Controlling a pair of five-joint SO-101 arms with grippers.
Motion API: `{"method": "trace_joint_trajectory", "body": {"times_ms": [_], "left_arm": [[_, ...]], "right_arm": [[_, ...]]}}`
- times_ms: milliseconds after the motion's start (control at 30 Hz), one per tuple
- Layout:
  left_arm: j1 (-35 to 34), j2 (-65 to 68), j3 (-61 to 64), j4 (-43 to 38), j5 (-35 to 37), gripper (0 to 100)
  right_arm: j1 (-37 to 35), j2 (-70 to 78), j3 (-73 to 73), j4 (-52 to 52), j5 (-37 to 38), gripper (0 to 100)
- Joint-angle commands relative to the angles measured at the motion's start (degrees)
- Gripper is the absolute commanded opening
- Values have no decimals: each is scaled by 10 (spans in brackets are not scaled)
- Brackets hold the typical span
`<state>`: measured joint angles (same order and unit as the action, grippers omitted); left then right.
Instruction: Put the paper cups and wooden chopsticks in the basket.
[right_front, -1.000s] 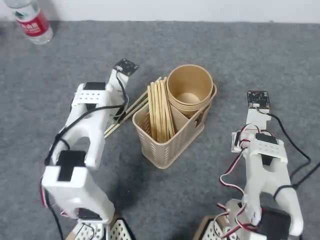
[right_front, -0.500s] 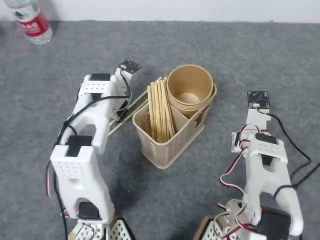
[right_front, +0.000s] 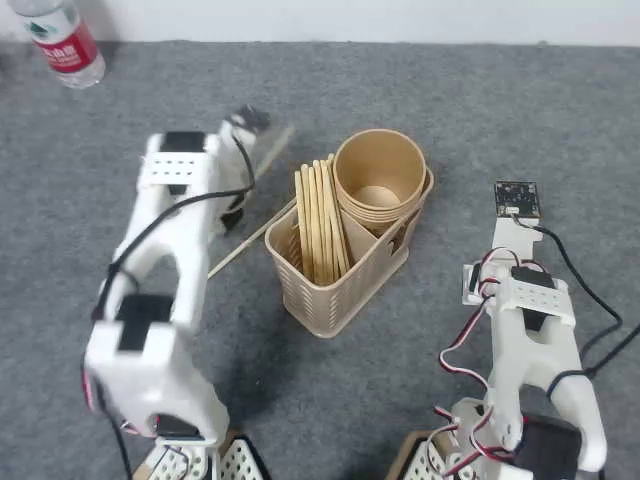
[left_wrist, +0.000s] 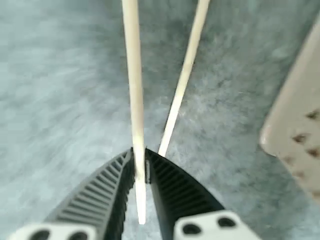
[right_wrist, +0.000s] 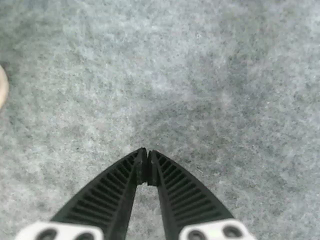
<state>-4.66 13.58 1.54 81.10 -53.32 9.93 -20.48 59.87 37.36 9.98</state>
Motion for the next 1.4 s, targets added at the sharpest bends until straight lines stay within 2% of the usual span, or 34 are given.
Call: {"method": "trace_joint_trajectory", "body": {"times_ms": [0,100,233,333,533,633,767,867,1033,1133,1367], "left_arm": [[9,-234,27,13,59,9],[28,-370,102,-33,115,9],[69,-532,259,-139,178,9],[95,-634,355,-214,256,9],[131,-803,430,-302,455,10],[158,-876,452,-324,509,10],[236,-966,492,-338,530,10],[287,-1011,558,-385,520,11],[291,-1042,708,-522,517,12],[291,-1044,765,-588,546,12],[290,-1044,779,-603,552,13]], "right_arm": [[-5,-18,0,-8,7,8],[-5,-18,0,-8,7,8],[-4,-18,0,-7,7,8],[-4,-18,0,-7,7,8],[-4,-18,0,-7,7,8],[-4,-18,0,-7,7,8],[-4,-18,0,-7,7,8],[-4,-18,0,-7,7,8],[-5,-18,0,-7,7,8],[-5,-18,0,-7,7,8],[-5,-18,0,-7,7,8]]}}
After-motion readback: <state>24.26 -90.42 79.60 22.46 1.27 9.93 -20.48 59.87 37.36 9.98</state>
